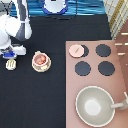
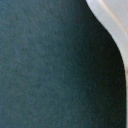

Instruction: Take the lid off the pot, put the pot on the plate, and use the tool to push the pot to the front of the table.

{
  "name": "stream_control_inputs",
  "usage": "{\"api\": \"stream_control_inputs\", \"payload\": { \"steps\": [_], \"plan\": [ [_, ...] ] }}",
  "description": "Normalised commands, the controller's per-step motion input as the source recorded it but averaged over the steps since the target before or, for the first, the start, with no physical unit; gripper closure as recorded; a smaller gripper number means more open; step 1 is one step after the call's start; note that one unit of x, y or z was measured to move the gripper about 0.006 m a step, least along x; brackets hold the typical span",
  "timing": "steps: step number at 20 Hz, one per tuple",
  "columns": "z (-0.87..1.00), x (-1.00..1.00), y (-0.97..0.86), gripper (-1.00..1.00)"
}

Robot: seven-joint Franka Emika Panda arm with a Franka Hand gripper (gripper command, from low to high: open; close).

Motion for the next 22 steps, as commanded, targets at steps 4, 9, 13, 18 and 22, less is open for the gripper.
{"api": "stream_control_inputs", "payload": {
  "steps": [4,9,13,18,22],
  "plan": [
    [0.7,-1.0,0.48,1.0],
    [0.7,-1.0,0.49,1.0],
    [0.56,-1.0,0.55,1.0],
    [0.0,-0.87,0.75,1.0],
    [-0.43,-0.45,0.82,1.0]
  ]
}}
